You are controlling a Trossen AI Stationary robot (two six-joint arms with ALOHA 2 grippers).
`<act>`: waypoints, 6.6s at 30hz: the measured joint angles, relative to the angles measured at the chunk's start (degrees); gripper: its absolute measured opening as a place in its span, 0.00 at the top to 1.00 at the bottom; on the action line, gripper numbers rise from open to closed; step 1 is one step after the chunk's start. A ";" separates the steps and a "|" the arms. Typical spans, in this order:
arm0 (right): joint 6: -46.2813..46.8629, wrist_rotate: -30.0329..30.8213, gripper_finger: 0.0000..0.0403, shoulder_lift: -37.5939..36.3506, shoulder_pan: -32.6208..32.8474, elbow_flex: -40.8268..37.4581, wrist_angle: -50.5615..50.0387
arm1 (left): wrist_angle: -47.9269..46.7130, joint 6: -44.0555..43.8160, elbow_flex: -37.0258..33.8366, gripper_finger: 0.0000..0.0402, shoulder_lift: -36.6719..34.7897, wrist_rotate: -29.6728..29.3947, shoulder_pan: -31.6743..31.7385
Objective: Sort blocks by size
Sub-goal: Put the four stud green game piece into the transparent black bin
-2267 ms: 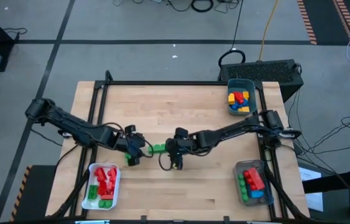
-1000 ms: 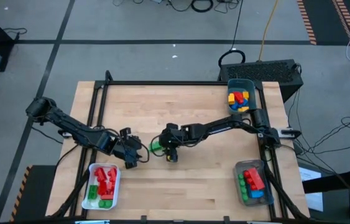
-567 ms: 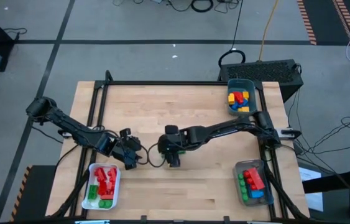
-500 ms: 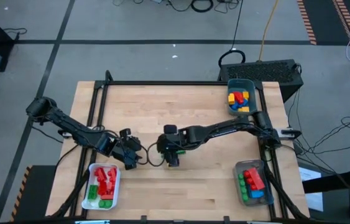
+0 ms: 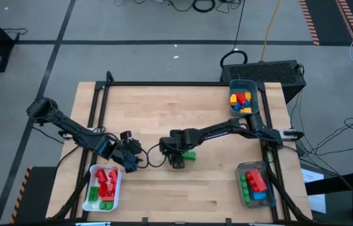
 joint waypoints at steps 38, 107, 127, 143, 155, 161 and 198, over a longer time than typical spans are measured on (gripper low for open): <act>24.09 7.16 0.62 -9.72 4.79 12.30 -36.85 | 2.59 1.63 0.00 0.46 0.00 -3.89 -0.29; 101.45 22.56 0.43 -29.20 34.59 -12.94 -49.67 | -7.04 5.91 2.51 0.46 -0.02 6.93 -1.58; 71.06 29.29 0.43 -29.20 25.84 -10.96 -24.83 | -16.98 -10.44 2.56 0.46 1.11 18.34 1.72; 64.21 30.15 0.43 -29.20 24.90 -10.97 -19.17 | 7.65 1.83 2.19 0.46 15.14 20.00 8.86; 63.53 33.68 0.43 -25.79 21.38 -10.96 -18.14 | 28.16 13.43 5.20 0.46 15.43 20.69 9.97; 51.36 32.72 0.43 -21.80 19.79 -10.98 -7.27 | 28.64 20.80 5.22 0.46 15.43 18.00 8.69; -21.52 33.94 0.25 -9.48 20.42 -11.00 18.70 | 31.58 41.96 5.25 0.46 15.43 26.67 7.22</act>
